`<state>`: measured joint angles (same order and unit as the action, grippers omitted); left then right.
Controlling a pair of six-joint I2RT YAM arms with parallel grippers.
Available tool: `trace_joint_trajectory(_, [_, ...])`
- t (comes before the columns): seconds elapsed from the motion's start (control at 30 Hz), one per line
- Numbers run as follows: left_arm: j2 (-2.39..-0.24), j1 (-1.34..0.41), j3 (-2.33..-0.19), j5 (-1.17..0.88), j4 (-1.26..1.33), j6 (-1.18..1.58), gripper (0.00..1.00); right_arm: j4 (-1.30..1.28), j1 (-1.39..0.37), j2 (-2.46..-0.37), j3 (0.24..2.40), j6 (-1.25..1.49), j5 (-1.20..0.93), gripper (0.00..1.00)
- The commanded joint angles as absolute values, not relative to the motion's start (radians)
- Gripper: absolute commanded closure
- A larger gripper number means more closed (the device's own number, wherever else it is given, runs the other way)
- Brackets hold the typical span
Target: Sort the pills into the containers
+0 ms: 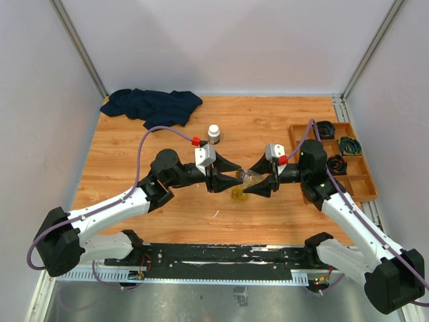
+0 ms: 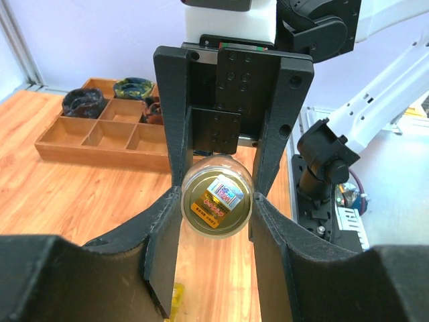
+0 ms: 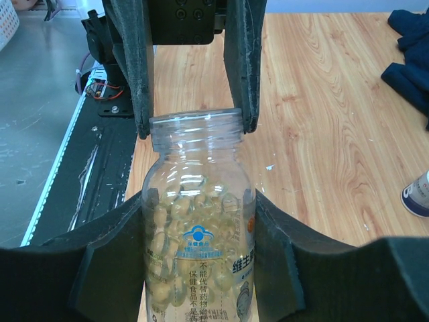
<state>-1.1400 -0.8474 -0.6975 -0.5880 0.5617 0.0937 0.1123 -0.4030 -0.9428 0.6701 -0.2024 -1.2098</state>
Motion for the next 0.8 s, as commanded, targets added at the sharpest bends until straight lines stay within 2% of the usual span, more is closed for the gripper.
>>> trace_joint_trajectory(0.0, [-1.204, -0.848, -0.714, -0.705, 0.409, 0.053, 0.74, 0.19, -0.418, -0.919, 0.694, -0.222, -1.266, 1.0])
trace_joint_trajectory(0.17, [-1.219, -0.839, -0.72, -0.703, 0.398, 0.073, 0.67, 0.186, -0.417, -0.917, 0.695, -0.227, -1.267, 1.0])
trace_joint_trajectory(0.37, [-1.199, -0.838, -0.732, -0.633, 0.398, 0.154, 0.45, 0.181, -0.417, -0.919, 0.695, -0.234, -1.266, 1.0])
trace_joint_trajectory(0.5, [-1.167, -0.839, -0.729, -0.598, 0.398, 0.181, 0.34, 0.176, -0.417, -0.919, 0.699, -0.237, -1.264, 1.0])
trace_joint_trajectory(0.77, [-1.1, -0.839, -0.698, -0.582, 0.384, 0.174, 0.23, 0.176, -0.417, -0.922, 0.697, -0.239, -1.262, 0.99])
